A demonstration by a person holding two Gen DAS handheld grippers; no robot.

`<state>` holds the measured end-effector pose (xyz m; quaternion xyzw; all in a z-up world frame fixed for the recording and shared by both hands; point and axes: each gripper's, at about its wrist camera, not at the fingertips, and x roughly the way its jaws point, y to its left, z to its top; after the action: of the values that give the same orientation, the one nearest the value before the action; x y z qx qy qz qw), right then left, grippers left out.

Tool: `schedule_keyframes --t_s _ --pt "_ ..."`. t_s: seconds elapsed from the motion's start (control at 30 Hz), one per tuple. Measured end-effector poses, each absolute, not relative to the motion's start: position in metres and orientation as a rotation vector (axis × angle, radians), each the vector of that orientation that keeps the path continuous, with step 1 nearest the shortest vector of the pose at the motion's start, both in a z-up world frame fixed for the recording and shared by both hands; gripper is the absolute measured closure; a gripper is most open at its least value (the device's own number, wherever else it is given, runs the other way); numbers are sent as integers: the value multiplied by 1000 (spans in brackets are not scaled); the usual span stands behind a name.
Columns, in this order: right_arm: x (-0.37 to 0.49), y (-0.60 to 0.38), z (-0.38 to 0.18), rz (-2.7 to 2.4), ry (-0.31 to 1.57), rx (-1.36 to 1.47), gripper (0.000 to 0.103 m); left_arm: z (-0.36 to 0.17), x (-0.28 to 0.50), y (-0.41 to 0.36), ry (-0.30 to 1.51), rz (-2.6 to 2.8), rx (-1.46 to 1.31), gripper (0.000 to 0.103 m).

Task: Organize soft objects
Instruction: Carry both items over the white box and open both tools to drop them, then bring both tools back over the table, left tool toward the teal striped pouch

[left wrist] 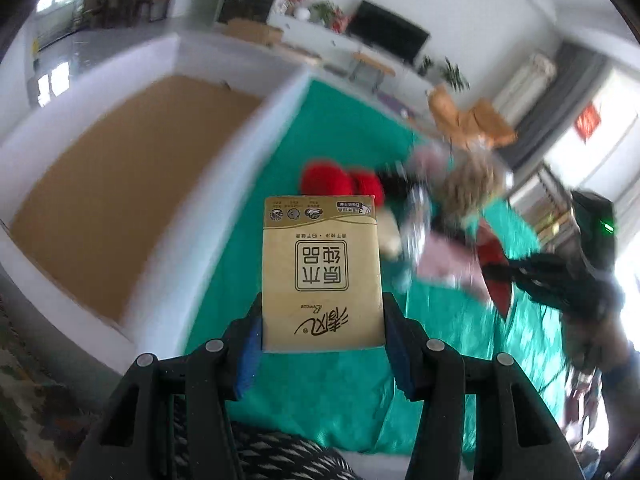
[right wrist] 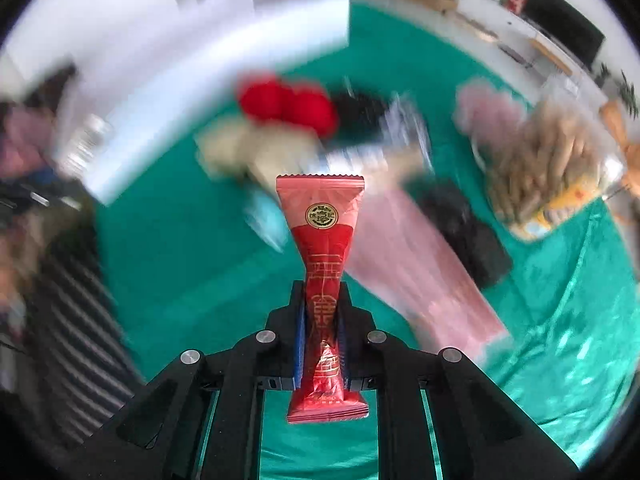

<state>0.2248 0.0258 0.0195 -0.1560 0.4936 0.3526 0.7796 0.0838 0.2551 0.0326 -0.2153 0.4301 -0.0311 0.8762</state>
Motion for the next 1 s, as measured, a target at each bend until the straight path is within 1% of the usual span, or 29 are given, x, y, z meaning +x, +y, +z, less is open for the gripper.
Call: schedule_keyframes --t_s 0.1,0.17,0.3,0.33,0.37,0.4,0.43,0.47,0.5,0.6,0.7,0.8,0.9,1.0 --pt "229 73 63 863 1007 -154 89 62 93 304 846 46 -453 50" --pt "233 117 85 946 985 -38 88 72 98 330 831 106 -454 50" --pt "246 211 105 1064 969 94 88 81 105 384 815 283 -438 50" --pt "247 229 101 1081 978 128 85 80 106 394 817 318 -427 49" --pt "249 241 98 1085 987 149 83 77 107 399 821 349 -418 47" --pt "251 259 91 1080 1004 155 58 73 109 410 831 393 -410 39" --pt "250 267 83 1061 1020 142 21 70 109 417 841 416 -405 32" --pt "251 270 78 1034 1017 128 21 64 110 416 848 433 -399 16" --pt "250 272 74 1016 1007 112 21 62 110 418 843 453 -391 11" --pt "248 252 68 970 969 98 22 56 102 418 824 483 -370 11" --pt "239 204 64 906 902 77 22 57 93 395 793 432 -366 11" --pt "227 149 48 797 847 15 22 65 86 338 780 314 -307 11" --pt "210 82 8 643 849 -31 22 65 92 288 802 172 -274 11" --pt "195 19 -27 496 859 -48 22 43 99 221 869 1 -246 11"
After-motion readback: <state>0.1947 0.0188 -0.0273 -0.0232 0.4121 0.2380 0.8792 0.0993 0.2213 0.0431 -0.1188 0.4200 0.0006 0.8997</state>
